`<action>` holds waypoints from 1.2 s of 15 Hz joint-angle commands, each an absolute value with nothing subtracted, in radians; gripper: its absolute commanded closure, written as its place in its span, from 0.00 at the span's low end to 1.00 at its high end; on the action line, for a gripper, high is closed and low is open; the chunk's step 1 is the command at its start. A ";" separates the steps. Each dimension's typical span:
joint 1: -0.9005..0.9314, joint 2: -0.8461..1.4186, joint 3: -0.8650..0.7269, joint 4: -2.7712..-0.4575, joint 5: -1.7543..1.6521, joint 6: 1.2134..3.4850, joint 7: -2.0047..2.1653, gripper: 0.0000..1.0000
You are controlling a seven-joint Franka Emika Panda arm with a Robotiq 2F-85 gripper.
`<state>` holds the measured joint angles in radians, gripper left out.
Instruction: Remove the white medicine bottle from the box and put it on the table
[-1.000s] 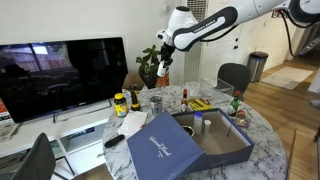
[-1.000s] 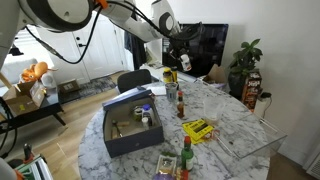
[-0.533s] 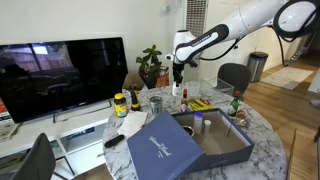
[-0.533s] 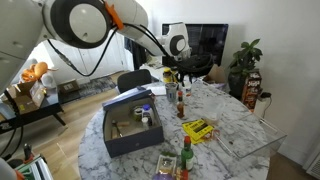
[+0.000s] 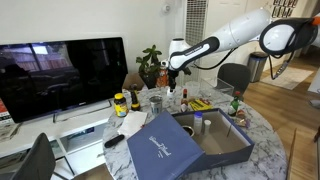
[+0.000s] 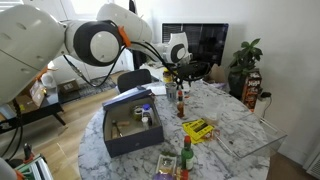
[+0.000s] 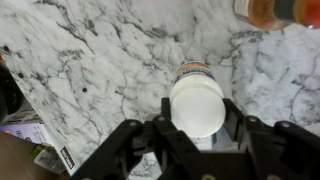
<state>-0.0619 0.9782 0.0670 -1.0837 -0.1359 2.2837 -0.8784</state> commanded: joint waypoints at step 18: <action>-0.028 1.213 0.058 -0.727 -0.129 2.089 -0.803 0.08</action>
